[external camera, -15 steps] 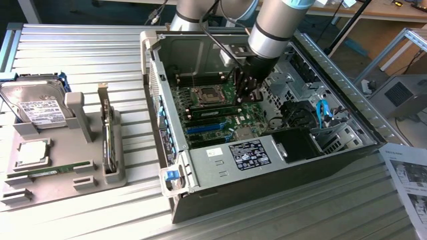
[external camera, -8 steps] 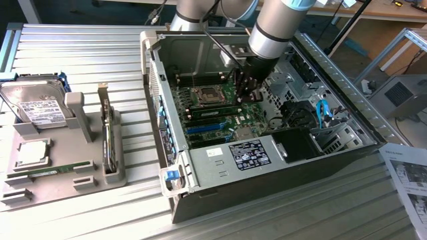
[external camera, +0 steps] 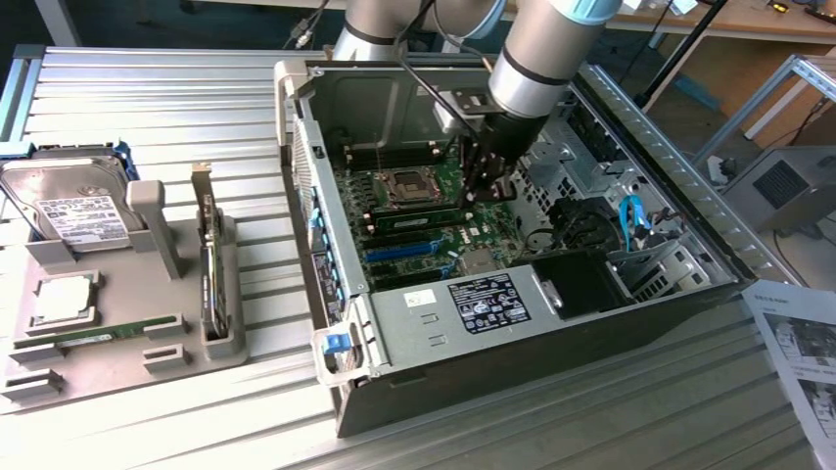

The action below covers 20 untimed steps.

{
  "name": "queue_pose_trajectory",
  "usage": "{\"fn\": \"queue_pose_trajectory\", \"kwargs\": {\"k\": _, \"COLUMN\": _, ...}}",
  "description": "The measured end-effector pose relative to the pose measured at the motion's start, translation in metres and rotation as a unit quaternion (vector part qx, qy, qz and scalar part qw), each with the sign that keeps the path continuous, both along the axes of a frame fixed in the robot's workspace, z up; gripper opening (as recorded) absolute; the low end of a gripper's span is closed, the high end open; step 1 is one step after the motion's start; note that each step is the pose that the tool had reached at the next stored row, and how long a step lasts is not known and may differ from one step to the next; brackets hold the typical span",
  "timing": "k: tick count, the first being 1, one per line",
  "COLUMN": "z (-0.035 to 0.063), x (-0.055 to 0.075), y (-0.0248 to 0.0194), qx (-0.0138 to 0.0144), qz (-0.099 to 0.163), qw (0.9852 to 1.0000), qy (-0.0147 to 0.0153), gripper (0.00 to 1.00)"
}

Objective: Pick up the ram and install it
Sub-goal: 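Press down the ram until it locks into place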

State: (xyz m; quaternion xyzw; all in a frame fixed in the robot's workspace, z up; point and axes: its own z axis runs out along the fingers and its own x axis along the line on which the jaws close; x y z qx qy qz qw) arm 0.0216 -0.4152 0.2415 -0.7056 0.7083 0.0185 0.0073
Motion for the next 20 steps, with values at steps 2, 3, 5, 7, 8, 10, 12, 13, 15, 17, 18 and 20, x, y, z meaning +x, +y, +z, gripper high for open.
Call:
{"fn": "queue_pose_trajectory", "kwargs": {"k": 2, "z": -0.0024, "x": 0.0000, "y": 0.0000, "qx": 0.0000, "qz": 0.000, "qw": 1.0000, "qy": 0.0000, "gripper": 0.11}}
{"fn": "queue_pose_trajectory", "kwargs": {"k": 3, "z": -0.0029, "x": 0.0000, "y": 0.0000, "qx": 0.0000, "qz": 0.000, "qw": 1.0000, "qy": 0.0000, "gripper": 0.11}}
{"fn": "queue_pose_trajectory", "kwargs": {"k": 5, "z": -0.0029, "x": 0.0000, "y": 0.0000, "qx": -0.0001, "qz": 0.000, "qw": 1.0000, "qy": 0.0001, "gripper": 0.11}}
{"fn": "queue_pose_trajectory", "kwargs": {"k": 7, "z": -0.0035, "x": 0.0001, "y": 0.0001, "qx": 0.0001, "qz": 0.000, "qw": 1.0000, "qy": 0.0000, "gripper": 0.11}}
{"fn": "queue_pose_trajectory", "kwargs": {"k": 8, "z": -0.0043, "x": 0.0001, "y": 0.0001, "qx": 0.0001, "qz": 0.000, "qw": 1.0000, "qy": 0.0000, "gripper": 0.11}}
{"fn": "queue_pose_trajectory", "kwargs": {"k": 10, "z": -0.0045, "x": 0.0001, "y": 0.0000, "qx": 0.0000, "qz": 0.000, "qw": 1.0000, "qy": 0.0000, "gripper": 0.11}}
{"fn": "queue_pose_trajectory", "kwargs": {"k": 12, "z": -0.0045, "x": 0.0001, "y": 0.0000, "qx": -0.0001, "qz": 0.000, "qw": 1.0000, "qy": 0.0000, "gripper": 0.11}}
{"fn": "queue_pose_trajectory", "kwargs": {"k": 13, "z": -0.0047, "x": 0.0000, "y": 0.0000, "qx": -0.0001, "qz": 0.000, "qw": 1.0000, "qy": 0.0000, "gripper": 0.11}}
{"fn": "queue_pose_trajectory", "kwargs": {"k": 15, "z": -0.0054, "x": 0.0000, "y": 0.0000, "qx": 0.0001, "qz": 0.000, "qw": 1.0000, "qy": 0.0000, "gripper": 0.11}}
{"fn": "queue_pose_trajectory", "kwargs": {"k": 17, "z": -0.0061, "x": 0.0000, "y": 0.0000, "qx": 0.0000, "qz": 0.000, "qw": 1.0000, "qy": 0.0000, "gripper": 0.11}}
{"fn": "queue_pose_trajectory", "kwargs": {"k": 18, "z": -0.0064, "x": 0.0000, "y": 0.0000, "qx": 0.0000, "qz": 0.000, "qw": 1.0000, "qy": 0.0000, "gripper": 0.11}}
{"fn": "queue_pose_trajectory", "kwargs": {"k": 20, "z": -0.0068, "x": 0.0000, "y": 0.0000, "qx": -0.0001, "qz": 0.000, "qw": 1.0000, "qy": 0.0001, "gripper": 0.11}}
